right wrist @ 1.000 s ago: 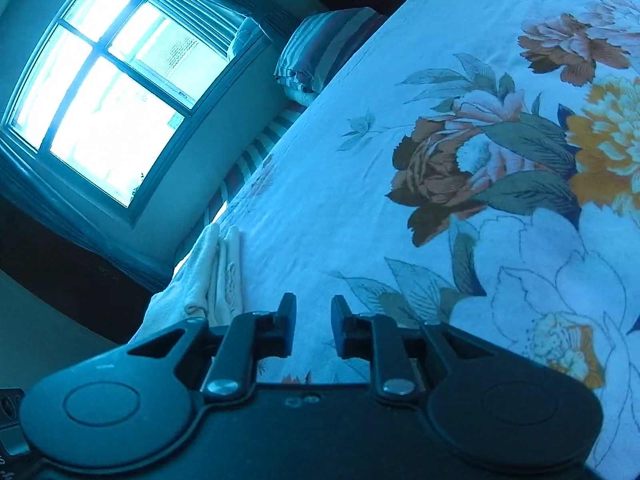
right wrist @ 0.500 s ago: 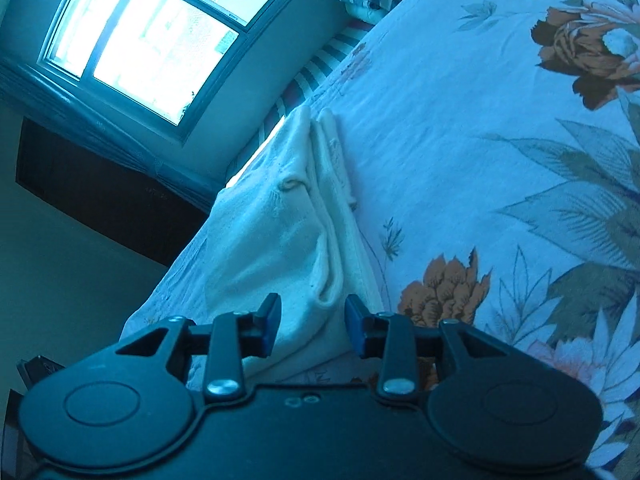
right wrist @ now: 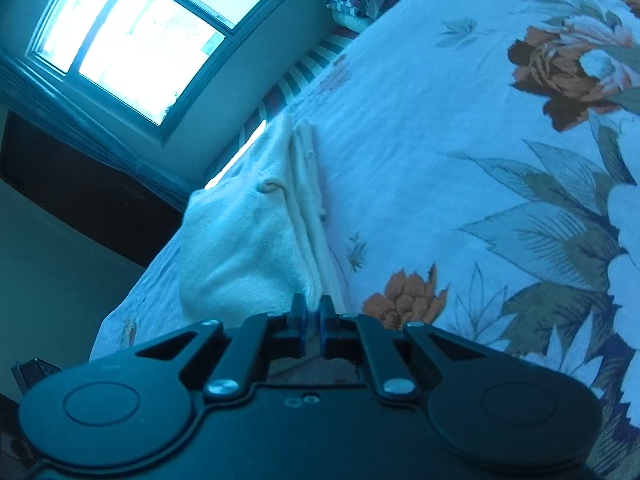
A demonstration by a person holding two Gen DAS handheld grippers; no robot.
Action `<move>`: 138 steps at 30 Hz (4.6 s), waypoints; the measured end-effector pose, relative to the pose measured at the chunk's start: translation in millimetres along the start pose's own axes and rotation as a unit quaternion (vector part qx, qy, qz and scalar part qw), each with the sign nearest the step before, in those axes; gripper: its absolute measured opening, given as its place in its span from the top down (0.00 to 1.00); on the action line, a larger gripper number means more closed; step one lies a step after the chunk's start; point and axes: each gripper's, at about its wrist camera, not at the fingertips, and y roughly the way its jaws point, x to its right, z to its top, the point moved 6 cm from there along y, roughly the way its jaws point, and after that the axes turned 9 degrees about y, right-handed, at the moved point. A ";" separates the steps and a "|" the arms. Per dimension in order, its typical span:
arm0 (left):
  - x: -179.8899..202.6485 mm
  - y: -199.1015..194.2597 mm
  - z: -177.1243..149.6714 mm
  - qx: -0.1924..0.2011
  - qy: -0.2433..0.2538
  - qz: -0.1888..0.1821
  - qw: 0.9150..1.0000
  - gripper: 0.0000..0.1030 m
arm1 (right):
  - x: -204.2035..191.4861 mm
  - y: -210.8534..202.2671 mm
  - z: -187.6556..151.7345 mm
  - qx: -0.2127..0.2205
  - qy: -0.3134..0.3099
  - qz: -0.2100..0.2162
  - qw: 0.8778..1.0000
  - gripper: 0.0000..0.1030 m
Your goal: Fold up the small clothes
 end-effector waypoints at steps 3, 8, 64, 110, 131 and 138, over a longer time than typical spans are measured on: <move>-10.7 -15.2 11.0 0.045 -0.004 0.003 0.999 0.28 | -4.1 -0.3 0.9 -0.003 -0.017 -0.003 1.000 0.88; -48.8 -13.2 41.1 0.063 -0.037 0.031 0.997 0.29 | -32.4 -4.9 37.4 0.043 -0.053 0.033 0.997 0.65; -34.4 48.7 86.2 0.036 0.017 0.059 0.997 0.12 | -110.3 79.7 61.5 0.026 -0.330 -0.057 0.942 0.71; -35.7 85.5 45.2 -0.015 -0.127 -0.258 0.958 0.38 | -33.1 90.2 89.6 -0.127 -0.107 0.097 0.981 0.30; -25.6 82.0 68.3 -0.003 -0.048 -0.215 0.976 0.59 | -51.3 103.8 81.6 -0.113 -0.187 0.061 0.974 0.56; -12.4 63.4 83.3 -0.002 -0.001 -0.177 0.984 0.68 | -75.6 90.9 73.3 -0.092 -0.231 0.042 0.968 0.67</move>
